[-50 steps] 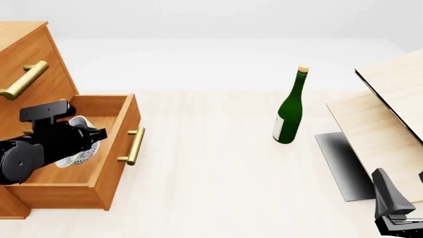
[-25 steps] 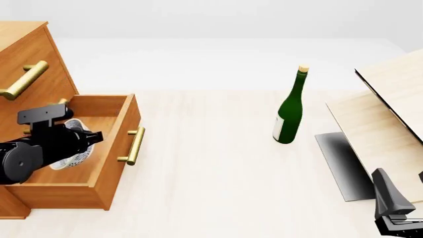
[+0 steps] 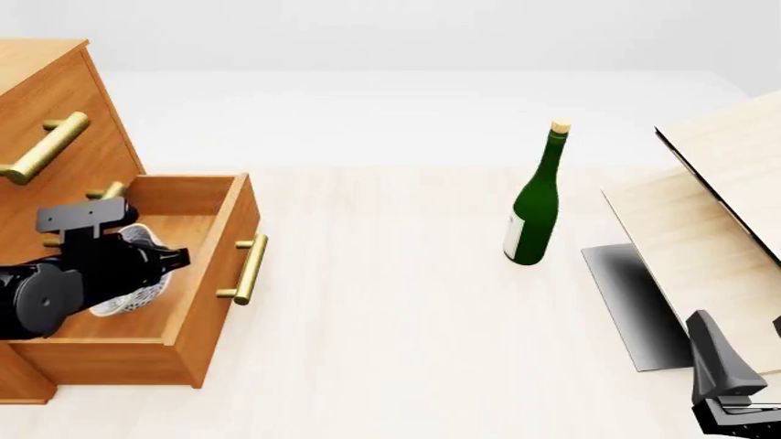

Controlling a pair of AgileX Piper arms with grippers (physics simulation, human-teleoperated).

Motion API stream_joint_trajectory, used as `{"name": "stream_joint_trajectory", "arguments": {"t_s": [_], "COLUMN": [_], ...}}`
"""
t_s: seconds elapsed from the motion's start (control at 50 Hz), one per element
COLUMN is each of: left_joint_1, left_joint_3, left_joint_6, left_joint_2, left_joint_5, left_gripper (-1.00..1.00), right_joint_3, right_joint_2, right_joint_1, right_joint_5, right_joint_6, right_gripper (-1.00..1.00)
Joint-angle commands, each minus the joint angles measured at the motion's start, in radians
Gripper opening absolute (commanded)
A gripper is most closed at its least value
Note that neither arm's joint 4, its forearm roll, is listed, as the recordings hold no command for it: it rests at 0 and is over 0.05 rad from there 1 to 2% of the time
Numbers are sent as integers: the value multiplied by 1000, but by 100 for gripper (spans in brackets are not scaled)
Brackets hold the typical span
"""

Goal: Put the bowl in the bottom drawer of the cabinet.

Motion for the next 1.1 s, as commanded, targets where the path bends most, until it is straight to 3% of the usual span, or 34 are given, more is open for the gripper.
{"name": "stream_joint_trajectory", "arguments": {"t_s": [0.02,0.4,0.42,0.96,1.02,1.04,1.1], "left_joint_1": [22,-14,-22,-1,-13,-37,-55], "left_joint_3": [0,-9,-5,-11,-10,-13,-12], "left_joint_6": [27,-9,-17,-1,-15,-64,-100], "left_joint_2": [11,10,12,-22,-30,-29,-34], "left_joint_5": [-18,-20,-24,-12,-13,-19,-28], "left_gripper": [-100,-100,100,100,100,100,100], "right_joint_3": [0,0,0,0,0,0,0], "right_joint_2": [0,0,0,0,0,0,0], "right_joint_1": [0,0,0,0,0,0,0], "right_joint_5": [0,0,0,0,0,0,0], "right_joint_6": [0,0,0,0,0,0,0], "right_gripper": [100,100,100,100,100,100,100]}}
